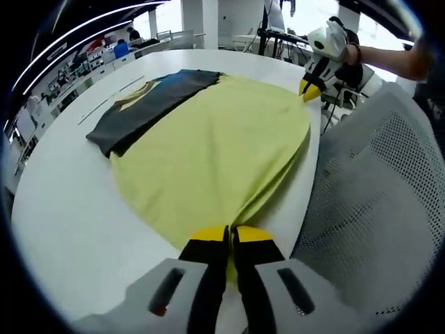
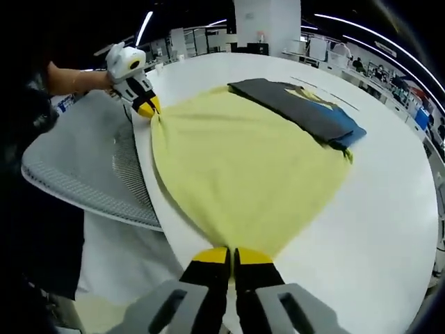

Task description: Fold the garment on the visible template until the final outline fits inside the template.

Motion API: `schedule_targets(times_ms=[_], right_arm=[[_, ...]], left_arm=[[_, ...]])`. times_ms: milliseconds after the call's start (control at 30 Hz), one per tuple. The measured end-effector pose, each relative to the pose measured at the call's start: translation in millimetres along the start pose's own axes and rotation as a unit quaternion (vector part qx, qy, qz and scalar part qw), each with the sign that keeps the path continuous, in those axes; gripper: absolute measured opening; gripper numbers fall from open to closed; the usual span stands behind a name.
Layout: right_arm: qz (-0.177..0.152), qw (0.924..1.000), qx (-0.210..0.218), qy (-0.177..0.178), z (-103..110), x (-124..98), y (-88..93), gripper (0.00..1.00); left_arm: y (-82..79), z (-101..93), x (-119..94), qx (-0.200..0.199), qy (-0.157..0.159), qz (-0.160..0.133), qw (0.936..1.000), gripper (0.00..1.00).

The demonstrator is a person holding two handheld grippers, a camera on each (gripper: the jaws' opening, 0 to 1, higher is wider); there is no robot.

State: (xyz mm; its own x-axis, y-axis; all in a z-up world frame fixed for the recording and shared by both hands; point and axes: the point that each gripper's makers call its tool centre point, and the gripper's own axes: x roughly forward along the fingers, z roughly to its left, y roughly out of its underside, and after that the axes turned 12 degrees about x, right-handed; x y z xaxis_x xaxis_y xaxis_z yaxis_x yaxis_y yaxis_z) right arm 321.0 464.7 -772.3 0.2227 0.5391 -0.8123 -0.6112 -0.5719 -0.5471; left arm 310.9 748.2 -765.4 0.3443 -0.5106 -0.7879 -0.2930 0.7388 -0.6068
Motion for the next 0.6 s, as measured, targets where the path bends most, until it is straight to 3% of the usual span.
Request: schedule_targets(times_ms=[600], right_arm=[[0.026, 0.9990, 0.007, -0.036, 26, -10, 23.1, 0.00]], left_arm=[[8.8, -35.6, -11, -0.013, 0.045, 0.013, 0.9988, 0.00]])
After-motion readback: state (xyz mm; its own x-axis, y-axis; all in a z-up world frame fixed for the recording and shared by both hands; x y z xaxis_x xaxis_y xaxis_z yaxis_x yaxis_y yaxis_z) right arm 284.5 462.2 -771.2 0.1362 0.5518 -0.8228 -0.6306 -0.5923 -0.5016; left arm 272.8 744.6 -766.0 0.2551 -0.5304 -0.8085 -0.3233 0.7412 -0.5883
